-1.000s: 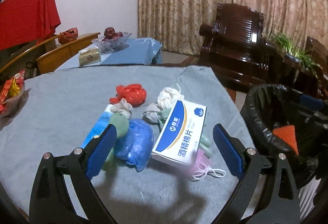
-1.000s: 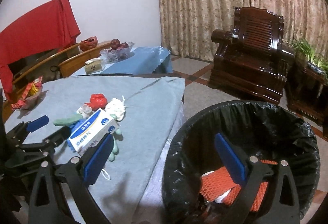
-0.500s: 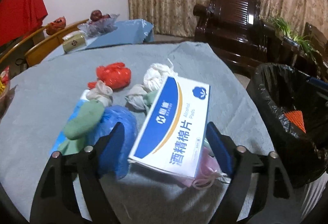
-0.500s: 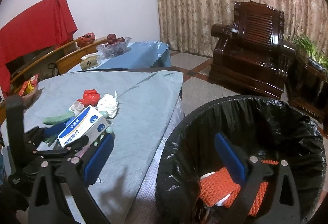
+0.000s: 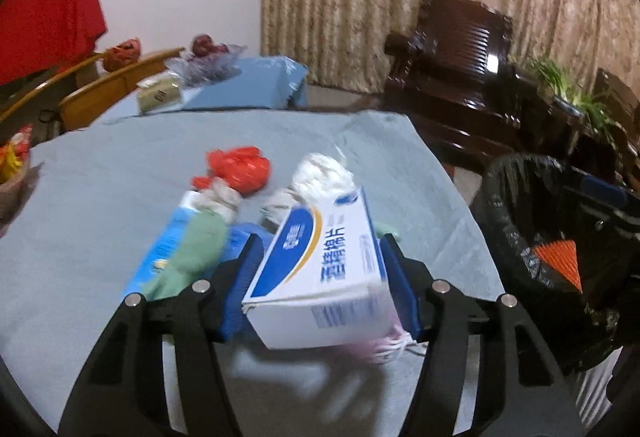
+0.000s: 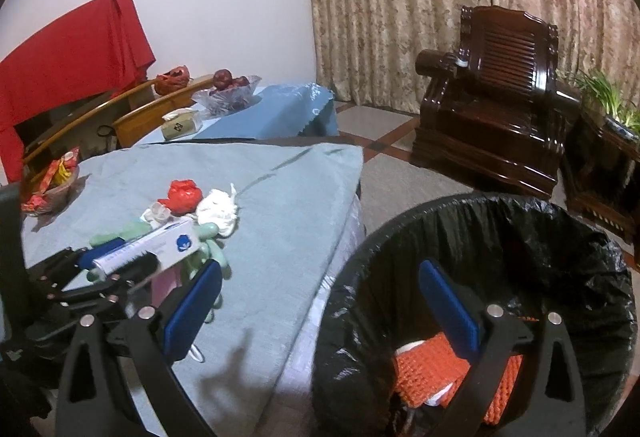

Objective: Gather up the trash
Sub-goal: 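Grasp the alcohol pads box with the left tool and lift it, then hold the box in the left tool while the right tool grasps the pink mesh bag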

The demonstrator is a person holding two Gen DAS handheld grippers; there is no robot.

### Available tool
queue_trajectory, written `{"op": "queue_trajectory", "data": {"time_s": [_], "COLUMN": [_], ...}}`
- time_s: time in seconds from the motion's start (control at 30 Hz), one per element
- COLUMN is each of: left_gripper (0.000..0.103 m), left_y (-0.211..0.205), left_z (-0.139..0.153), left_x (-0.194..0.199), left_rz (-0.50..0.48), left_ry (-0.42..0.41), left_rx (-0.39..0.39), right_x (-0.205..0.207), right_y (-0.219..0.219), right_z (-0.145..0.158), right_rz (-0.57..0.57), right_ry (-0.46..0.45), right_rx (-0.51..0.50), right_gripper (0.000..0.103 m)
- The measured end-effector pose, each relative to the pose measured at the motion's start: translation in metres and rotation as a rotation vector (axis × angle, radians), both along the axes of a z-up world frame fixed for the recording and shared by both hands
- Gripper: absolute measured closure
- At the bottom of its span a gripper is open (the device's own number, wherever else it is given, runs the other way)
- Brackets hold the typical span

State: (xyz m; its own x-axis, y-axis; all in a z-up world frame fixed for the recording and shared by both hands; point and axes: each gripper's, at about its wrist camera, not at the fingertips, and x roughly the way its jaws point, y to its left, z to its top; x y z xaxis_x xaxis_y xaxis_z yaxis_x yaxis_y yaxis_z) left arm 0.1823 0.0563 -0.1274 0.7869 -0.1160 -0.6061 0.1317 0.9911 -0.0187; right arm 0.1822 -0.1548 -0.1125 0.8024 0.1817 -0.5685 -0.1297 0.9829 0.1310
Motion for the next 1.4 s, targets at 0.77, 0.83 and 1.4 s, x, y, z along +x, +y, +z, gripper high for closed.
{"op": "queue_trajectory", "data": {"time_s": [0.77,0.83,1.4], "left_gripper": [0.047,0.047,0.048], "left_y": [0.035,0.034,0.083], "left_z": [-0.043,-0.04,0.016], "left_x": [0.004,0.001,-0.046], "left_rz": [0.027,0.025,0.139], "left_ry": [0.162,0.147,0.003], "left_rx": [0.037,0.037,-0.012], "right_x": [0.004,0.005,0.011], "right_y": [0.063,0.063,0.129], "right_z": [0.0,-0.001,-0.026], "right_rz": [0.127,0.125,0.252], "right_ry": [0.019,0.021,0.057], "right_rx": [-0.024,-0.024,-0.02], "right_gripper": [0.007,0.007,0.025]}}
